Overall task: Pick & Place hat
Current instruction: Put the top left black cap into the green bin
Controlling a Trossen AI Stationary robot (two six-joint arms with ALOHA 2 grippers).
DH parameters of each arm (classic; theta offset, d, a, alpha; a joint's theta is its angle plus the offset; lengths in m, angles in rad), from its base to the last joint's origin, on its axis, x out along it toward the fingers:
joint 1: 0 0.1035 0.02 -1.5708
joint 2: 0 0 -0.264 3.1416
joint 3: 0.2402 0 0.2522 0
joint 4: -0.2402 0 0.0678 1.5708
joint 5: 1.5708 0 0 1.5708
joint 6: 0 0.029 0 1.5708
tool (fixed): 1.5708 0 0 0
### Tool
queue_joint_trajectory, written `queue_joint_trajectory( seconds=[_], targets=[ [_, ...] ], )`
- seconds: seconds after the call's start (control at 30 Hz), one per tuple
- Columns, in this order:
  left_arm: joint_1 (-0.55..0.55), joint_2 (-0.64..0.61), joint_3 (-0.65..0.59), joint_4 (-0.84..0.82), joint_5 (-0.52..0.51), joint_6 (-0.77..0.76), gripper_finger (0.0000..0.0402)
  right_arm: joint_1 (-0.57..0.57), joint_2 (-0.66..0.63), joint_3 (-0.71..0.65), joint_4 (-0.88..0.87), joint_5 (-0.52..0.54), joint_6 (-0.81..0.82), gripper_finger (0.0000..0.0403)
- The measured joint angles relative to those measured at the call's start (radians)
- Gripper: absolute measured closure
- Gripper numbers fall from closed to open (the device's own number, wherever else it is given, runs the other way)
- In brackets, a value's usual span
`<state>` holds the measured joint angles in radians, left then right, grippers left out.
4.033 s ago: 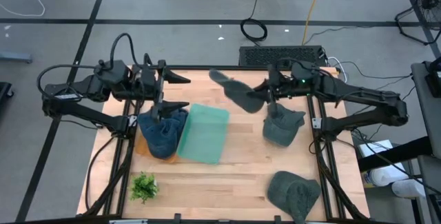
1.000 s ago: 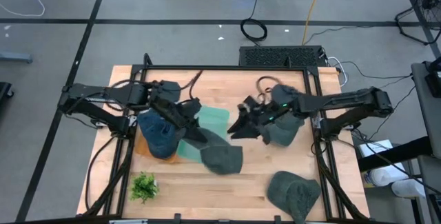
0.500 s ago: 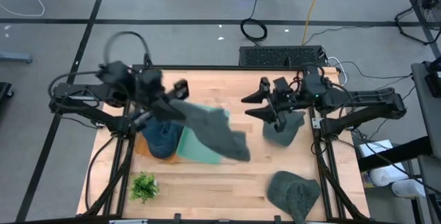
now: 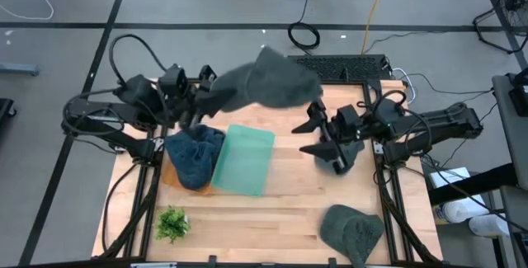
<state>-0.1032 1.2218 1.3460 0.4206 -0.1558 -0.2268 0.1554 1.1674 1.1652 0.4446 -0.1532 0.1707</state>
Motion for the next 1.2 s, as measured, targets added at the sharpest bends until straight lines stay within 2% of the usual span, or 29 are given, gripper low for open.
queue_joint_trajectory(
  seconds=[0.1,0.27,0.37,0.57,0.87,1.0,1.1,1.2],
  targets=[
    [-0.005,0.004,0.0,-0.026,-0.137,0.024,0.0394,0.037,0.0,0.0,-0.007,0.035,-0.029,0.0199],
    [-0.007,0.002,0.0,-0.188,-0.207,0.003,0.0394,0.082,-0.011,0.0,-0.062,0.239,-0.131,0.0196],
    [-0.014,0.0,-0.001,-0.287,-0.212,-0.042,0.0394,0.083,-0.02,0.0,-0.098,0.394,-0.207,0.0188],
    [-0.038,-0.01,-0.001,-0.392,-0.212,-0.072,0.0394,0.083,-0.039,0.0,-0.142,0.564,-0.384,0.0157],
    [-0.044,-0.075,0.0,-0.479,-0.209,-0.11,0.0394,0.105,-0.094,0.0,-0.333,0.81,-0.335,0.0117],
    [-0.044,-0.1,0.0,-0.481,-0.149,-0.116,0.0394,0.11,-0.095,0.0,-0.345,0.828,-0.307,0.0115],
    [-0.045,-0.099,0.0,-0.489,-0.126,-0.135,0.0394,0.101,-0.091,0.0,-0.339,0.777,-0.289,0.0118],
    [-0.045,-0.087,0.0,-0.492,-0.118,-0.149,0.0394,0.093,-0.078,0.0,-0.34,0.774,-0.261,0.0121]
  ],
)
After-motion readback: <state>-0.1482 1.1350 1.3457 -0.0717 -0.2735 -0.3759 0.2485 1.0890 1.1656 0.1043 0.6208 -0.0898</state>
